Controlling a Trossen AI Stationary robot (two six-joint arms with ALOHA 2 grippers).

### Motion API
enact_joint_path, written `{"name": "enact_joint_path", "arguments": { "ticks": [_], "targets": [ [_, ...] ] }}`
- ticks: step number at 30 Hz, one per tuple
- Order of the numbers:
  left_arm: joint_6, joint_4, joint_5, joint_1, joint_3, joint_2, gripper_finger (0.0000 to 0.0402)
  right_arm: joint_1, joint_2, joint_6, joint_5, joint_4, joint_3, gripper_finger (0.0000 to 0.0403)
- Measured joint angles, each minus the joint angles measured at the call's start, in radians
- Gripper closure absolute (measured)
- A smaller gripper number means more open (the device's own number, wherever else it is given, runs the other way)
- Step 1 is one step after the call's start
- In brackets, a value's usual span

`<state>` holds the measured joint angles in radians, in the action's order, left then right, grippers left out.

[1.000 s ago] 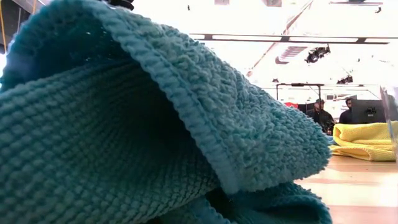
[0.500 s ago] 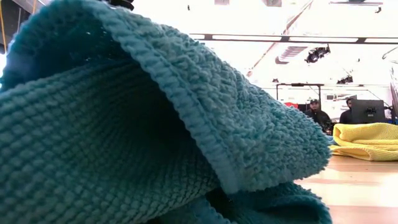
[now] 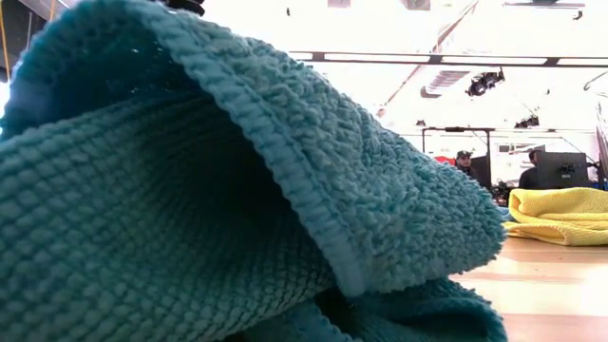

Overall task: Sort microfiber towel by color & place in baskets
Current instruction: Put the yellow towel into the top transparent bin

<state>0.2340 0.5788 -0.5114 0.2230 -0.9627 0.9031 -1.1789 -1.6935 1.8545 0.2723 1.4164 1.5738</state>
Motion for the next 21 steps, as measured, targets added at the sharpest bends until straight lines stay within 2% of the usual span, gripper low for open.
{"name": "enact_joint_path", "arguments": {
  "ticks": [7,11,16,21],
  "targets": [
    [0.011,0.000,0.000,0.000,0.000,0.000,0.0273,0.048,0.001,0.143,0.189,0.140,-0.024,0.0267],
    [0.050,0.000,0.000,0.000,0.000,0.007,0.0273,0.105,0.022,0.216,0.277,0.138,-0.120,0.0268],
    [0.051,0.000,0.000,0.000,0.000,0.023,0.0273,0.185,0.104,0.291,0.277,0.110,-0.305,0.0268],
    [0.051,0.000,0.000,0.000,0.000,0.045,0.0273,0.277,0.289,0.289,0.273,-0.004,-0.495,0.0268]
  ]
}}
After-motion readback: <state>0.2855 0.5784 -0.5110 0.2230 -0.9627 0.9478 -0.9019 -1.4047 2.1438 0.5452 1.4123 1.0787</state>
